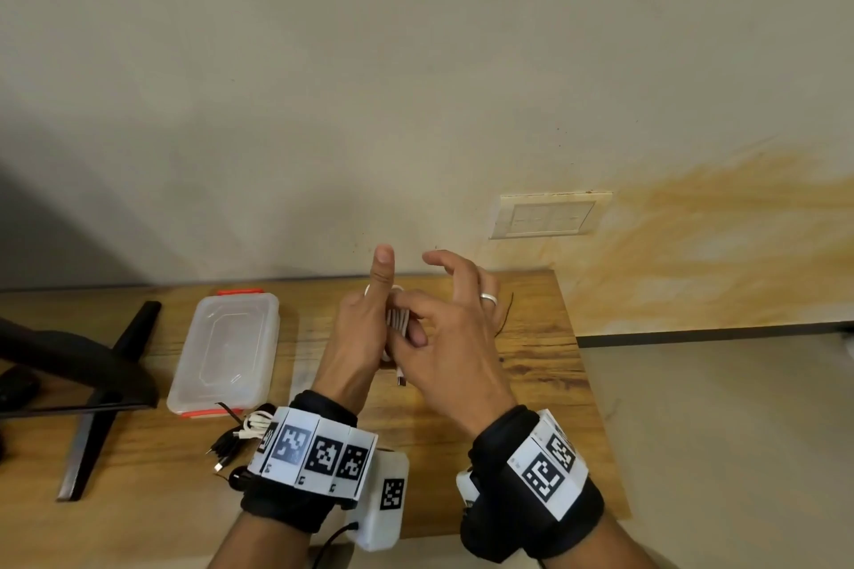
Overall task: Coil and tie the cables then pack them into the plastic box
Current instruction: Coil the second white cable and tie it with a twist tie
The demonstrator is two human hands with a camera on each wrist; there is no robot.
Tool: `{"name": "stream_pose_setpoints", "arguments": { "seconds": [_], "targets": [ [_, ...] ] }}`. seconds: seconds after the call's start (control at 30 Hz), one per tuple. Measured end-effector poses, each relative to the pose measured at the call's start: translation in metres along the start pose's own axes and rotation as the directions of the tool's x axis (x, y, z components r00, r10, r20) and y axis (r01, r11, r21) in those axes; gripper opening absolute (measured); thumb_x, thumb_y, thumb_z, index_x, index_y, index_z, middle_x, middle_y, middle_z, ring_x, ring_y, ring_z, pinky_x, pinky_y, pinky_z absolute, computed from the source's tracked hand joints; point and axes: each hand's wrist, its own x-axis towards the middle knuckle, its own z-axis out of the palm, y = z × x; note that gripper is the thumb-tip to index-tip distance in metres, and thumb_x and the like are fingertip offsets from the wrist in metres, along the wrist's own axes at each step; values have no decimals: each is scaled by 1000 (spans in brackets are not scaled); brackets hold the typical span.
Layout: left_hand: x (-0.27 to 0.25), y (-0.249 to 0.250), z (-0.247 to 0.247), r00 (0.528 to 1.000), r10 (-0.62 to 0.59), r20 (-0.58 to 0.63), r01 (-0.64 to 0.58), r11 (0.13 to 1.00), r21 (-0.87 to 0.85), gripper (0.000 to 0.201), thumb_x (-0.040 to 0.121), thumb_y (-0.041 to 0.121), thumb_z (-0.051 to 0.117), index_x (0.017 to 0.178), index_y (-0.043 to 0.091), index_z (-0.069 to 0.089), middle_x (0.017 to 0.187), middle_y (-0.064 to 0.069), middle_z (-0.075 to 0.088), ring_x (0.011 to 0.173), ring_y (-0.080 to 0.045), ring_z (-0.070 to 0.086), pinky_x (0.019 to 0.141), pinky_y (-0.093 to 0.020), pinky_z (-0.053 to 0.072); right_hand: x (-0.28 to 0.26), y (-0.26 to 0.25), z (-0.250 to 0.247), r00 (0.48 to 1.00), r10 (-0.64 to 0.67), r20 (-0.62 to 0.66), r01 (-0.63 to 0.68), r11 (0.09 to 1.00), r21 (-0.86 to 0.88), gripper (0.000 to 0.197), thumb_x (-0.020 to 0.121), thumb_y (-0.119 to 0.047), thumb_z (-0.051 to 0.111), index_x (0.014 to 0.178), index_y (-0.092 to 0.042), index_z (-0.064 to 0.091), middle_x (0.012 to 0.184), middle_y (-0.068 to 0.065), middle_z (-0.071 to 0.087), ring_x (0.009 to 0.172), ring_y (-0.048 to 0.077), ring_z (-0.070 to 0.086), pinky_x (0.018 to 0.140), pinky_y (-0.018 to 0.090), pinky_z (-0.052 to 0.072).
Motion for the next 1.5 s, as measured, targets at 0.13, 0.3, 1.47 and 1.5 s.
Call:
{"name": "stream_pose_setpoints", "arguments": {
  "seconds": [0.13,0.3,1.47,1.5],
  "targets": [
    [2,-2,-3,1000,-29,3,29,999,47,79,89,75,36,57,6,56,52,-14,58,40,-19,53,39,-22,40,-2,-1,0,1000,-15,20,17,992,-121,24,82,-42,72,106,-43,70,156,-3,28,142,27,18,108,36,4],
    [3,-2,-5,1000,-22,-6,22,998,57,76,89,73,44,62,2,55,52,-15,55,43,-25,53,39,-27,42,-3,-2,3,999,-41,9,42,983,-180,21,82,-46,72,102,-42,71,156,1,28,142,28,21,107,44,10],
    [-9,2,-11,937,-102,334,-31,928,371,81,85,80,4,102,40,72,46,-2,34,36,-15,29,40,-22,24,15,24,-29,940,0,342,-163,879,448,26,89,-18,75,114,-21,70,101,-9,66,88,4,63,75,22,56],
    [-8,1,-12,928,-113,354,-27,930,368,81,85,80,4,102,39,71,47,-2,34,37,-14,28,40,-21,24,15,25,-30,926,5,377,-201,853,482,24,89,-15,74,112,-19,69,100,-5,67,86,9,64,72,26,59]
  ]
}}
